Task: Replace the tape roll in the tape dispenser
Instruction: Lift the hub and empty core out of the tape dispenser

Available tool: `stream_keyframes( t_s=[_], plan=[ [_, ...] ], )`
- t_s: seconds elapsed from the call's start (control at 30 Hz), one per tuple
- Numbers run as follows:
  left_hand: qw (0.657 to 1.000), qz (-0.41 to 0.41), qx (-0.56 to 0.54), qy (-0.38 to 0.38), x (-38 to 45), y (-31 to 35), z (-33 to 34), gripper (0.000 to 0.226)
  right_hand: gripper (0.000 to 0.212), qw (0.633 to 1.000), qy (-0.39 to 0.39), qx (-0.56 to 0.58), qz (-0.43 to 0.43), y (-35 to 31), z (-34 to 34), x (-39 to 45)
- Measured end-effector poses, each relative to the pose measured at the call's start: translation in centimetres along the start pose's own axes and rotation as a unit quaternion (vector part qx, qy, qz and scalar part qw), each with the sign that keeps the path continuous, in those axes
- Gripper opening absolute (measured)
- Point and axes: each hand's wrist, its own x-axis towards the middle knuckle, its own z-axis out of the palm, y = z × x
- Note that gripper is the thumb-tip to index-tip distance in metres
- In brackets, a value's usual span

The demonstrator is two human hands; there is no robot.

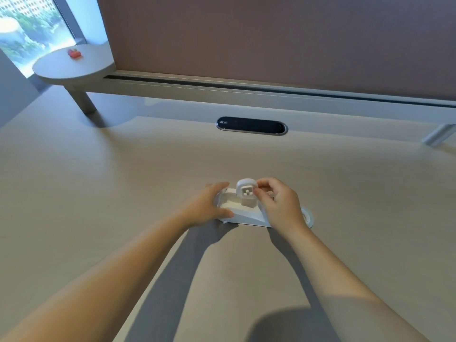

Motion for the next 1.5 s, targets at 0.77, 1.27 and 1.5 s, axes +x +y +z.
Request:
stream_keyframes(
  t_s=[0.77, 1.27, 1.5],
  plan=[
    [0.921, 0.164, -0.348, 0.061, -9.0, 0.0, 7.8, 0.012, 0.01, 0.982, 0.003, 0.181, -0.062, 3.0, 2.2, -10.5],
    [0.885, 0.129, -0.445, 0.043, -6.3, 0.1, 8.2, 0.013, 0.019, 0.979, 0.038, 0.183, -0.078, 3.9, 1.8, -8.8],
    [0.89, 0.116, -0.43, 0.099, -5.4, 0.3, 9.2, 0.007, 0.022, 0.996, 0.07, -0.006, -0.049, 6.0, -0.8, -8.5]
  ],
)
